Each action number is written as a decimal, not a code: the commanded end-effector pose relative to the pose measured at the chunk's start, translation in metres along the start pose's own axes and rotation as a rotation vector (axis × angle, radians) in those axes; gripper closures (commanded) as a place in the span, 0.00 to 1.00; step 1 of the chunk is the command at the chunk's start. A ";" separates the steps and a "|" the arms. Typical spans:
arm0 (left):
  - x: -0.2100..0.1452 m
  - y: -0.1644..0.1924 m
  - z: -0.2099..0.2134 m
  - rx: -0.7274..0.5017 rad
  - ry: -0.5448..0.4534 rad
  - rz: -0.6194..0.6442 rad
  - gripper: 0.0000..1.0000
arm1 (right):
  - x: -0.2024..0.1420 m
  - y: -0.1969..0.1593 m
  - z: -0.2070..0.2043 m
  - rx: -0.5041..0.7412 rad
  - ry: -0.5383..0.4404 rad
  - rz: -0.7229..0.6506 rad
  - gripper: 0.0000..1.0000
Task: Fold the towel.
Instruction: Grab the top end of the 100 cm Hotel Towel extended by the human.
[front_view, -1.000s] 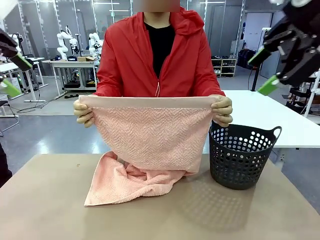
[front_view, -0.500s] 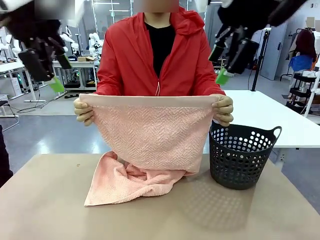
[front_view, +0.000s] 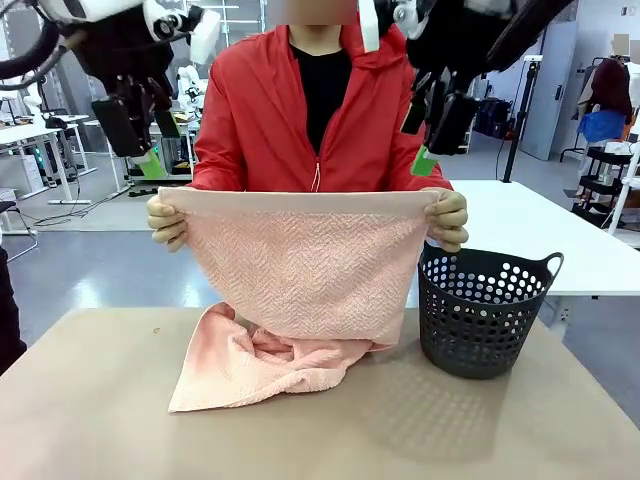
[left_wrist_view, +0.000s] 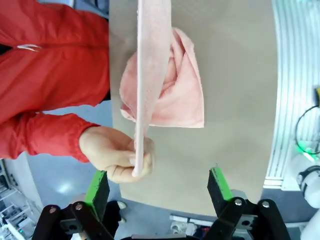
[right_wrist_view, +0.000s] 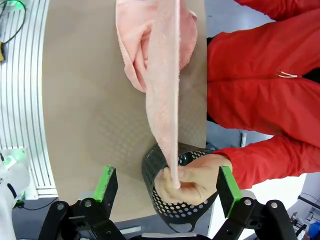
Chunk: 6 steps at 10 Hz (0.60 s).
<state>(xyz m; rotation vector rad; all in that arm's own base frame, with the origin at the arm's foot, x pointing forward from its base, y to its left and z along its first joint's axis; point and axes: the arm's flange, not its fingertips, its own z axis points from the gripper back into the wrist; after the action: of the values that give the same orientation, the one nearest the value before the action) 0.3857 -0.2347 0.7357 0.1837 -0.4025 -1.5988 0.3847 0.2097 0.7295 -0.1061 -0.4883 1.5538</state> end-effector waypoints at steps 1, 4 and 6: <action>0.004 0.018 -0.017 -0.052 0.027 -0.033 0.00 | 0.006 -0.017 -0.019 -0.018 0.040 -0.027 0.00; -0.001 0.024 -0.052 -0.060 0.016 -0.031 0.00 | 0.000 -0.027 -0.048 0.013 0.042 -0.028 0.00; -0.004 0.032 -0.070 -0.056 0.002 -0.010 0.00 | -0.003 -0.033 -0.072 0.025 0.059 -0.006 0.00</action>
<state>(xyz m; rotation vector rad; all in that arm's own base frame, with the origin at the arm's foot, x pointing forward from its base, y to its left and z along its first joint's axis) 0.4353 -0.2450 0.6869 0.1409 -0.3246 -1.6166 0.4354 0.2217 0.6823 -0.1005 -0.4230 1.5474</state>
